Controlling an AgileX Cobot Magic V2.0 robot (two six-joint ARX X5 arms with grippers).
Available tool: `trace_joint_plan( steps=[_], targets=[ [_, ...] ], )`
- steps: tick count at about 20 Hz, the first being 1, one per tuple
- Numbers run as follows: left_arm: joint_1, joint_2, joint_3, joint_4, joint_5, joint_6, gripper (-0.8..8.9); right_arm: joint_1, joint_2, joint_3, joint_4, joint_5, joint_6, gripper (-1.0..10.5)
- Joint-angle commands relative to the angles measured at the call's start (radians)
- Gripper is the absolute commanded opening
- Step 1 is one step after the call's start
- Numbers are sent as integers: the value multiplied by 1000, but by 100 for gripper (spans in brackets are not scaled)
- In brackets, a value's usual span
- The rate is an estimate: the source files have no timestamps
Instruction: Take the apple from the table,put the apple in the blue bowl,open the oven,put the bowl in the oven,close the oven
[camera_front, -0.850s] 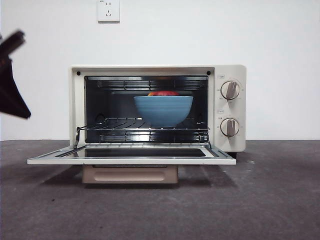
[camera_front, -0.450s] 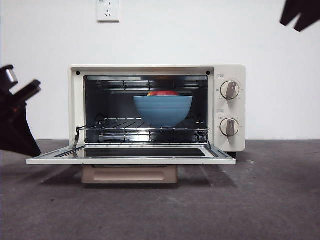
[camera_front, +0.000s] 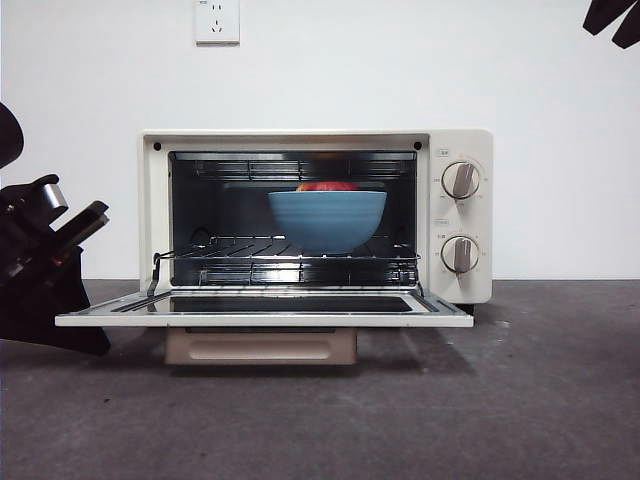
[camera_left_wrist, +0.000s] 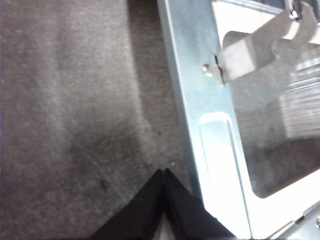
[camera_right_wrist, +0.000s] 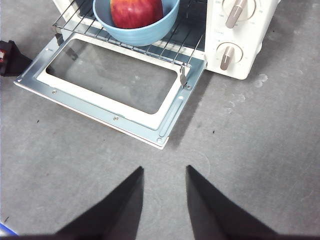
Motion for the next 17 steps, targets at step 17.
trace_joint_plan(
  steps=[17],
  targets=[
    [83, 16, 6, 499, 288, -334, 6, 8, 5, 8, 6, 4, 34, 136]
  ],
)
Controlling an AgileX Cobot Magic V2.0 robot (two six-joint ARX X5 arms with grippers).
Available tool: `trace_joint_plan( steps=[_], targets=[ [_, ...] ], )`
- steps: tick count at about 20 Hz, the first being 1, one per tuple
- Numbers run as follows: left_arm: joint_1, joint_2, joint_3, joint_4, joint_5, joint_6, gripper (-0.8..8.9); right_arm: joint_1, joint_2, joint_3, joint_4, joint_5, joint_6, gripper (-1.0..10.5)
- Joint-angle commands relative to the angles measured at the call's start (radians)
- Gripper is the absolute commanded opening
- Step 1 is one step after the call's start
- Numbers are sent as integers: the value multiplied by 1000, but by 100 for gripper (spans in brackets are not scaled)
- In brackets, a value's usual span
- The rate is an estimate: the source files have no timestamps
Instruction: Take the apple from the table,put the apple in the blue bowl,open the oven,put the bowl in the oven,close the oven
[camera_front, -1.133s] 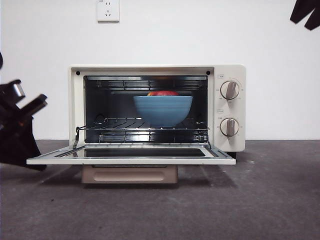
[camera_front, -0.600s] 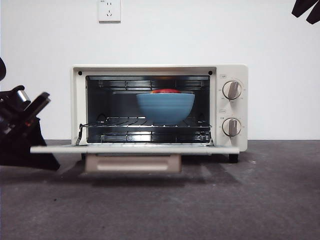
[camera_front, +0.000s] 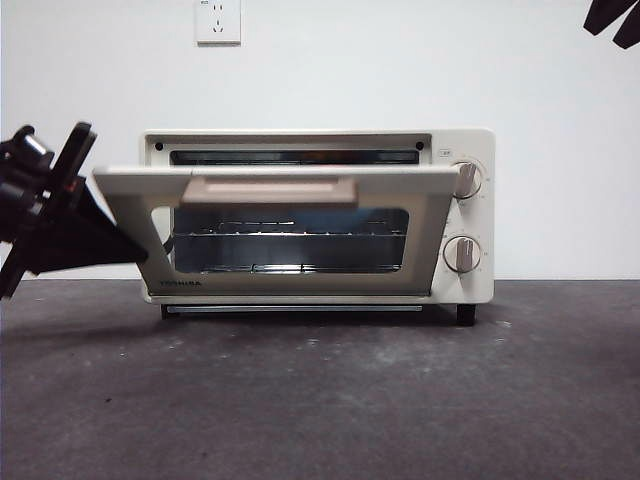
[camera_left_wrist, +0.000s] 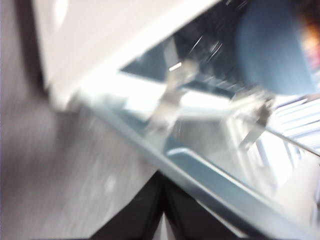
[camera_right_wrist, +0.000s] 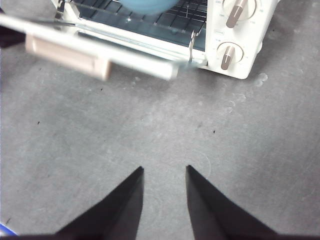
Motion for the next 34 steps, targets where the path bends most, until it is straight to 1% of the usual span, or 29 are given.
trace_joint_plan(
  steps=[1, 4, 8, 11, 14, 16, 17, 19, 21, 23, 26, 27, 29, 32, 34],
  targets=[
    [2, 9, 17, 106, -8, -68, 6, 8, 5, 8, 7, 2, 19, 136],
    [5, 9, 17, 173, -40, -95, 6, 8, 5, 8, 7, 2, 21, 136],
    [6, 5, 17, 171, -38, -95, 6, 8, 6, 8, 8, 2, 21, 136],
    [0, -45, 17, 105, -38, -78, 7, 8, 7, 8, 11, 2, 10, 136],
    [-13, -154, 17, -17, -48, -7, 7, 8, 7, 7, 31, 2, -15, 136],
    [-36, -253, 17, -148, -122, 72, 7, 8, 7, 6, 65, 2, -31, 136],
    [-53, -316, 17, -228, -173, 124, 7, 8, 7, 6, 89, 2, -40, 136],
    [-90, -434, 18, -363, -261, 196, 7, 8, 7, 1, 143, 1, -61, 136],
    [-131, -550, 17, -462, -332, 222, 7, 8, 7, -24, 217, 0, -79, 136],
    [-172, -662, 18, -529, -403, 234, 7, 8, 6, -83, 315, -18, -85, 136],
    [-232, -804, 18, -632, -522, 261, 7, 8, 5, -206, 507, -84, -89, 125],
    [-251, -845, 18, -675, -565, 280, 7, 8, 5, -250, 594, -105, -89, 80],
    [-270, -884, 18, -721, -597, 299, 7, 8, 5, -299, 701, -106, -89, -5],
    [-280, -917, 18, -754, -602, 303, 7, 8, 7, -341, 789, -96, -88, 5],
    [-280, -929, 18, -758, -602, 303, 7, 8, 7, -353, 811, -97, -89, 5]
  ],
)
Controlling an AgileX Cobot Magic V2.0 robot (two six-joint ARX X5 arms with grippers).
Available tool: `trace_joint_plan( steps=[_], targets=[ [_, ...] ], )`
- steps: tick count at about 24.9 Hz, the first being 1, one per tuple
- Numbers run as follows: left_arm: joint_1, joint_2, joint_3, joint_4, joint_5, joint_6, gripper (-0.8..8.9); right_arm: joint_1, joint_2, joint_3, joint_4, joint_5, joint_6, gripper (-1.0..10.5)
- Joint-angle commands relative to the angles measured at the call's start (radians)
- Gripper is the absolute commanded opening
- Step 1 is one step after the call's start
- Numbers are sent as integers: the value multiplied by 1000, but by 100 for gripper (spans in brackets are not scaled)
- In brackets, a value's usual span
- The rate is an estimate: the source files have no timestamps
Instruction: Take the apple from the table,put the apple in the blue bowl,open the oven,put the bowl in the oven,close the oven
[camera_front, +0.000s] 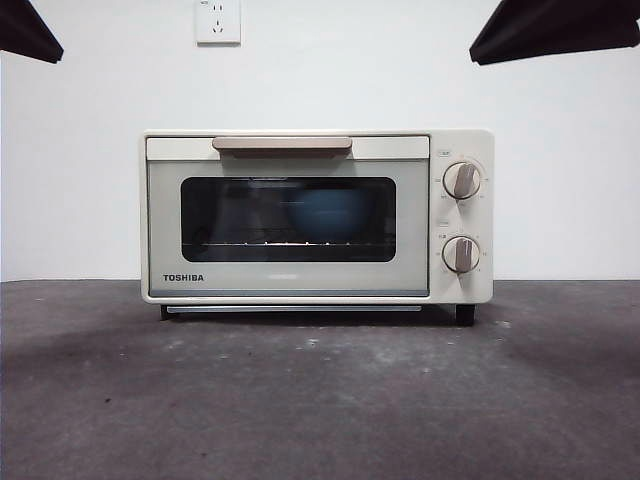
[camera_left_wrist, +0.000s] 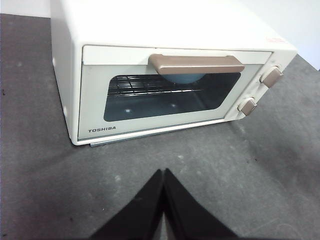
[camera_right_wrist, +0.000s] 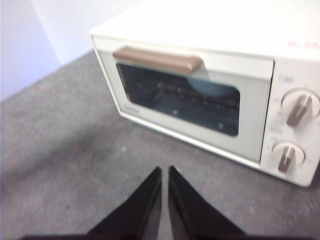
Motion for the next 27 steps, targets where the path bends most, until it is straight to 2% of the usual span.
trace_joint_plan(
  steps=[1, 27],
  targets=[
    [-4, -4, 15, 7, -2, 21, 7, 8, 6, -6, 31, 4, -10, 5],
    [-4, -4, 15, 13, -2, 25, 7, 6, 5, -6, 46, 4, -9, 5]
  ],
)
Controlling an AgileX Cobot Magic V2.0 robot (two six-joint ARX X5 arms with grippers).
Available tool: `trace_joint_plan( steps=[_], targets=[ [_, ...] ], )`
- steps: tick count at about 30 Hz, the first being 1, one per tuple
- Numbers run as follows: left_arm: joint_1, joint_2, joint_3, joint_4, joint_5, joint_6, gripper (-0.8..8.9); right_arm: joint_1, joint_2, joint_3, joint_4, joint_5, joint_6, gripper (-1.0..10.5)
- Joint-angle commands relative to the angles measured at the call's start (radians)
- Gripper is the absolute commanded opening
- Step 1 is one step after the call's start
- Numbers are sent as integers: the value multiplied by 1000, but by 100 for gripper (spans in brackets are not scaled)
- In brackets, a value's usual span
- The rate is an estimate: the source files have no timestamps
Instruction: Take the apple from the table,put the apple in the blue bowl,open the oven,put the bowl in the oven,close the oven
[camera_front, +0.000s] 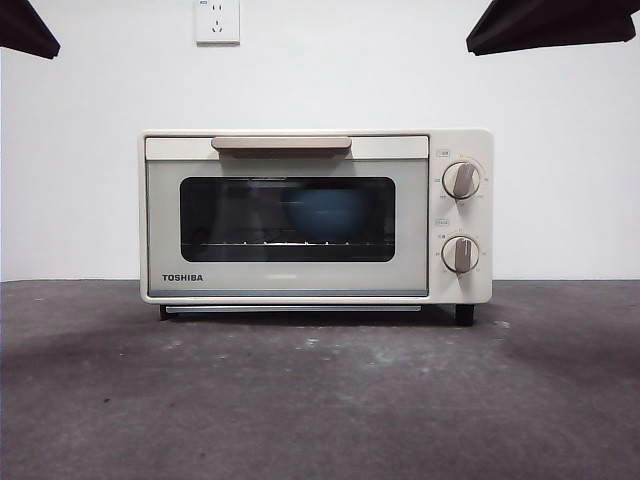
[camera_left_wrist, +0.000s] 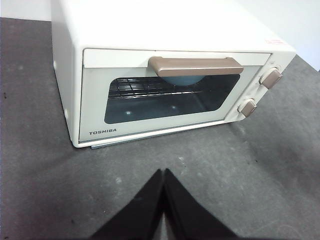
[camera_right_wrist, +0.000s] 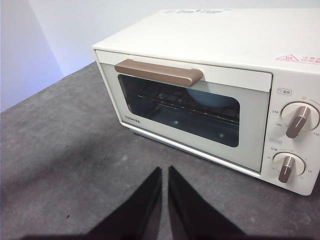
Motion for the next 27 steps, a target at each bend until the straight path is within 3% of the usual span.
trace_joint_plan(
  steps=[1, 7, 17, 27],
  targets=[
    [-4, 3, 15, 14, -2, 69, 7, 6, 5, -1, 15, 4, -9, 5],
    [74, -58, 10, 23, -45, 239, 7, 6, 6, -2, 15, 4, -9, 5],
    [304, -341, -253, 225, -87, 282, 7, 6, 5, -1, 15, 4, -9, 5],
    [334, -591, -538, 275, -88, 281, 8, 6, 5, -1, 15, 4, -9, 5]
  ],
)
